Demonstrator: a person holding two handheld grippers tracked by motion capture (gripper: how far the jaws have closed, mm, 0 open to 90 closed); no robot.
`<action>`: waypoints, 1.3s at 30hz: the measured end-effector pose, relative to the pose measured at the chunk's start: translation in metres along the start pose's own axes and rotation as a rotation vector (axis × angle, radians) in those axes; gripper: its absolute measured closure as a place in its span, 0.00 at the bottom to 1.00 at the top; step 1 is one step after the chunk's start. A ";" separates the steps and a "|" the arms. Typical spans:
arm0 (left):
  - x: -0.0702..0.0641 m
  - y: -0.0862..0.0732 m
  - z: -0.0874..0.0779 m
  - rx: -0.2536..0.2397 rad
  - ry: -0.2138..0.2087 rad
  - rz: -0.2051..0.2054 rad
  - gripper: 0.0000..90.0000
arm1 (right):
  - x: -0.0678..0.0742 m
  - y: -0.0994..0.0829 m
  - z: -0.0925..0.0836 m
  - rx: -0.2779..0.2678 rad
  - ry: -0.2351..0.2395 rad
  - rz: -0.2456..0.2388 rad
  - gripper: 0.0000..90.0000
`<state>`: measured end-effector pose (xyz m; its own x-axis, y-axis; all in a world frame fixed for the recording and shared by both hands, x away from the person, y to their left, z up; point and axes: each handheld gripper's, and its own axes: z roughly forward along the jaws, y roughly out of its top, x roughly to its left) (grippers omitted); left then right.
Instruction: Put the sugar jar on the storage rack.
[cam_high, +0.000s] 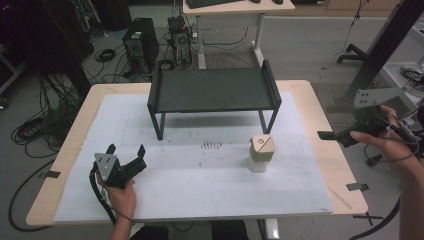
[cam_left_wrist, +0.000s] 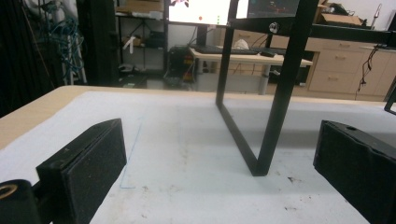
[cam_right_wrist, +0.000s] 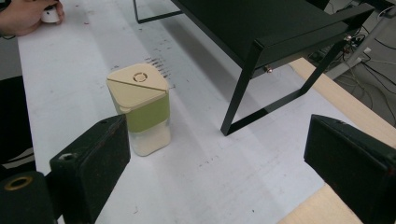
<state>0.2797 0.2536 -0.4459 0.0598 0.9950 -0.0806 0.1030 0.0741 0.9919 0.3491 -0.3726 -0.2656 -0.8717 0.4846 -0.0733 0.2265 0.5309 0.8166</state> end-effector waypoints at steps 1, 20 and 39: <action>0.000 0.000 0.000 0.000 0.001 0.000 0.03 | 0.000 0.000 0.000 0.000 0.000 0.000 0.08; 0.000 0.000 0.000 0.001 -0.004 0.001 0.03 | 0.009 -0.012 0.032 0.013 0.046 0.003 0.07; 0.002 0.000 -0.001 -0.005 -0.005 -0.023 0.03 | 0.024 -0.024 0.078 0.023 0.132 0.014 0.06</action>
<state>0.2791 0.2558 -0.4462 0.0628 0.9926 -0.1036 0.0991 0.0971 0.9903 0.3567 -0.3198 -0.3312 -0.9176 0.3973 0.0147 0.2474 0.5414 0.8035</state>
